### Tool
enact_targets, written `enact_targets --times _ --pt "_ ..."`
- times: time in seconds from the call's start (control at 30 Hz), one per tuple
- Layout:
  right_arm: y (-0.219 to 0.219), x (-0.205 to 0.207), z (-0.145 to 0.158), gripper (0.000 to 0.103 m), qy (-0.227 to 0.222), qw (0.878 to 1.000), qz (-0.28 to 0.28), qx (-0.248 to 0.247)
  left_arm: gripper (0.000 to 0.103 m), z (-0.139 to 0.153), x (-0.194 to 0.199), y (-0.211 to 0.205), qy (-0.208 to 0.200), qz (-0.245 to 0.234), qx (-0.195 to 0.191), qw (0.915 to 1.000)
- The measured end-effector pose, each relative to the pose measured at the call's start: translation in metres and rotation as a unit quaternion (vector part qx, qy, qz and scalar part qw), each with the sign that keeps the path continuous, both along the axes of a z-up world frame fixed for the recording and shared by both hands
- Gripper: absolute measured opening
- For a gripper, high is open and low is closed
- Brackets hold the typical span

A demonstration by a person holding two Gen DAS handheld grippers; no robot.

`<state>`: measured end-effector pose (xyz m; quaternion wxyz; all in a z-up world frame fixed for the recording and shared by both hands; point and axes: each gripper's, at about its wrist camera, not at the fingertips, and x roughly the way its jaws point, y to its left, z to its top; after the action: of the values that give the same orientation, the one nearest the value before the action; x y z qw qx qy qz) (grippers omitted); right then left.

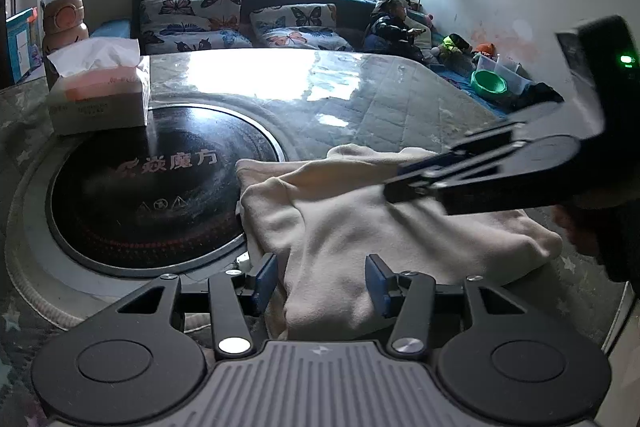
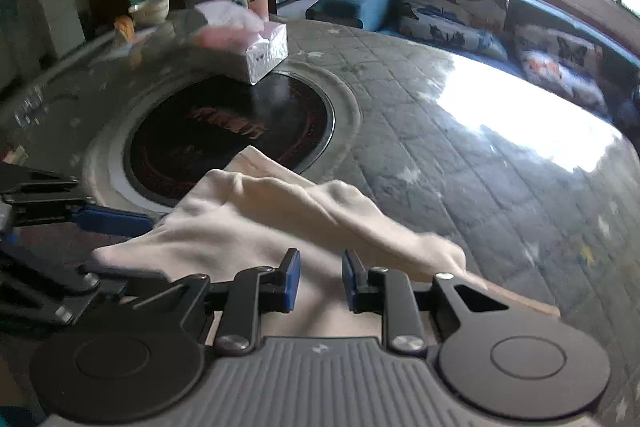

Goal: Fold clothes

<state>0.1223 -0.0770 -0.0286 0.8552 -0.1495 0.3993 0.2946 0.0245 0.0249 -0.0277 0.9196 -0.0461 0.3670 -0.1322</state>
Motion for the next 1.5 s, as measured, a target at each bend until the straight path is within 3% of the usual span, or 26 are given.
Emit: enact_targets --times 0.53,0.77,1.07,1.3,1.5 --pt "0.026 0.023 -0.005 0.023 0.006 1.0 -0.009 0.014 0.055 0.0 -0.01 0.017 0.001 0.025 -0.014 0.9996" --pt "0.025 -0.009 0.013 0.025 0.001 0.999 0.036 0.015 0.056 -0.001 -0.013 0.028 0.002 0.04 -0.016 0.9991" --pt "0.031 -0.055 0.012 0.025 0.001 0.997 0.076 0.007 0.059 -0.002 -0.013 0.033 0.002 0.05 -0.021 0.9985" --pt "0.018 -0.057 0.015 0.025 -0.001 0.999 0.054 0.007 0.059 0.006 -0.01 0.032 0.0 0.056 -0.029 0.998" --pt "0.003 -0.052 0.013 0.025 0.002 1.0 0.024 0.004 0.068 0.009 0.003 0.02 0.003 0.054 -0.019 0.9983"
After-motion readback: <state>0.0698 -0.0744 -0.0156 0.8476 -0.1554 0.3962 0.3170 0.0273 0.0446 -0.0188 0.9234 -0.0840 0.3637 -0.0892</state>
